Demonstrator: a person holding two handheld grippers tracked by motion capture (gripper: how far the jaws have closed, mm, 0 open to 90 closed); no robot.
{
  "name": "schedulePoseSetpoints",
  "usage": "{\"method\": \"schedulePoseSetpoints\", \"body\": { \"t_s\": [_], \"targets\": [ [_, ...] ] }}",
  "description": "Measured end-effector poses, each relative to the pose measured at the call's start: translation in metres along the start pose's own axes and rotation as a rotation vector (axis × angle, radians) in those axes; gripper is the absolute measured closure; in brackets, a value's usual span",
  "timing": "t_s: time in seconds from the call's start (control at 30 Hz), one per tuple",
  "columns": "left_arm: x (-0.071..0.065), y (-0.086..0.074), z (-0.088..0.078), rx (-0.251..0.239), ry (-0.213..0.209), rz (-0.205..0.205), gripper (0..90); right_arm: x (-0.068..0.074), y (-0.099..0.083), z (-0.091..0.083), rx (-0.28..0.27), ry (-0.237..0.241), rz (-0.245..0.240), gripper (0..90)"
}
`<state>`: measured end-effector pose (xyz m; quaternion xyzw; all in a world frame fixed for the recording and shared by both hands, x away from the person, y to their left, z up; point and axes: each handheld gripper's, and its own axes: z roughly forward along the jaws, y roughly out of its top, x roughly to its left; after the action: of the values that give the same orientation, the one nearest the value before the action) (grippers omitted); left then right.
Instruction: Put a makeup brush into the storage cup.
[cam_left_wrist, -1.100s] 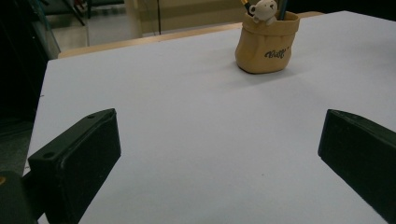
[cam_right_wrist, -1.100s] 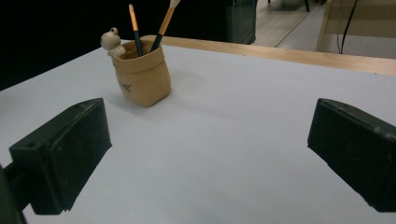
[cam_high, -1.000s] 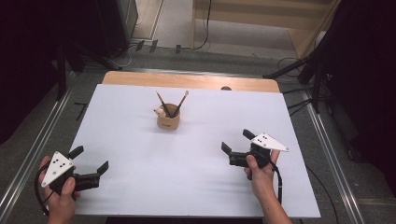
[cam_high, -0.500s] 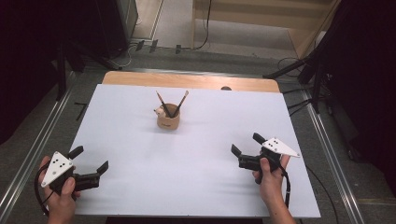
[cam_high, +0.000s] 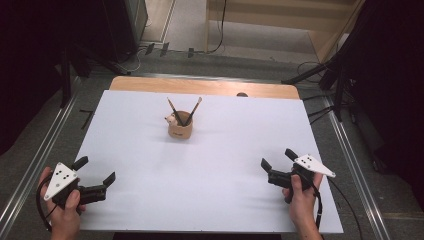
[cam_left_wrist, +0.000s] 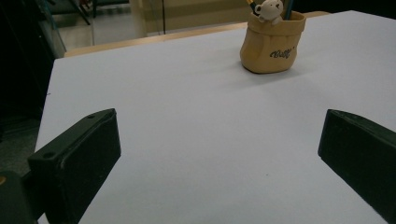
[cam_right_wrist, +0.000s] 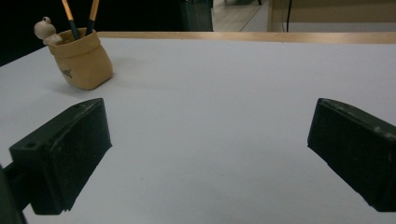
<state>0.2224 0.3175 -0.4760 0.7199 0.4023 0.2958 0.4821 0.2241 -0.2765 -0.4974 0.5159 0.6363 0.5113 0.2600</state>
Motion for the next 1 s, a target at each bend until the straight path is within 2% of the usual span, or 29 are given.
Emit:
{"method": "schedulePoseSetpoints", "body": {
  "t_s": [0.07, 0.4, 0.6, 0.7, 0.73, 0.9, 1.0],
  "targets": [
    [0.000, 0.000, 0.000, -0.004, 0.001, 0.000, 0.0, -0.004, -0.002, -0.005, -0.001, -0.009, 0.011, 0.0],
    [-0.001, 0.001, 0.000, -0.007, -0.004, -0.005, 0.0, -0.020, -0.009, -0.021, -0.002, -0.056, 0.003, 0.0],
    [0.000, 0.001, 0.000, -0.006, 0.005, -0.021, 0.0, -0.030, -0.014, -0.033, 0.028, -0.080, 0.010, 0.0],
    [0.000, 0.001, 0.001, -0.004, -0.002, -0.028, 0.0, -0.032, -0.015, -0.039, 0.035, -0.078, -0.015, 0.0],
    [0.000, 0.001, 0.001, -0.003, -0.001, -0.028, 0.0, -0.033, -0.016, -0.042, 0.034, -0.082, -0.032, 0.0],
    [0.000, 0.002, 0.001, -0.005, -0.009, -0.035, 0.0, -0.040, -0.018, -0.054, -0.001, -0.133, -0.041, 0.0],
    [0.000, 0.002, 0.001, -0.013, -0.017, -0.040, 0.0, -0.047, -0.017, -0.060, -0.026, -0.125, 0.000, 0.0]
  ]
}}
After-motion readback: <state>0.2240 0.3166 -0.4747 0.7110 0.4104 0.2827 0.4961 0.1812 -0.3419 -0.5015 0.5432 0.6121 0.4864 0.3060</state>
